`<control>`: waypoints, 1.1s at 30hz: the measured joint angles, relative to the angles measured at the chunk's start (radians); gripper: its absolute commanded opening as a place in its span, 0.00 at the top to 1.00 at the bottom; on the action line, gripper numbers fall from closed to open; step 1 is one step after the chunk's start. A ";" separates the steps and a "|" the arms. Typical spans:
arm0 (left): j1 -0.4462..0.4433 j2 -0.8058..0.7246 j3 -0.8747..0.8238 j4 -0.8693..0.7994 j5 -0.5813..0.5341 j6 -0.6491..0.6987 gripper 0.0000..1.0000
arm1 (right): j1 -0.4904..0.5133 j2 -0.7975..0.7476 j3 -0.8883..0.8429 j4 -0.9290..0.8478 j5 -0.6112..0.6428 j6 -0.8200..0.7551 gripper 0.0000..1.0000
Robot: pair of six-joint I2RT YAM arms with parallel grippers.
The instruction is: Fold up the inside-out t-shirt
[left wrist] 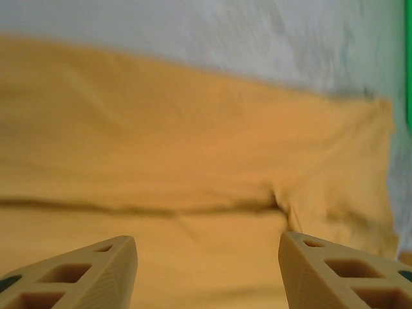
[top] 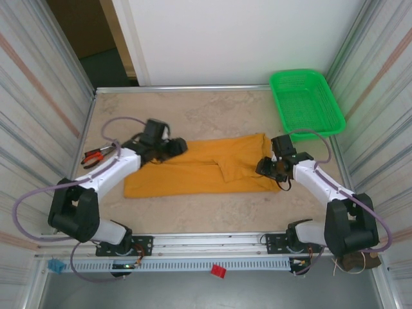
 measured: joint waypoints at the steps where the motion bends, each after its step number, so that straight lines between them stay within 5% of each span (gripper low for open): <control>1: -0.050 0.019 -0.009 0.013 0.000 -0.021 0.41 | -0.001 -0.003 -0.002 -0.007 0.005 0.006 0.51; 8: -0.294 0.235 0.040 0.103 -0.016 -0.129 0.43 | -0.055 -0.009 0.001 -0.007 0.016 0.017 0.52; 21: -0.378 0.412 0.144 0.206 -0.023 -0.207 0.50 | -0.132 -0.008 0.029 0.002 -0.009 0.016 0.52; 26: -0.378 0.452 0.172 0.213 -0.023 -0.212 0.64 | -0.132 -0.011 0.029 0.002 -0.014 0.016 0.53; 33: -0.378 0.472 0.217 0.212 -0.023 -0.207 1.00 | -0.137 -0.021 0.029 0.003 -0.019 0.017 0.53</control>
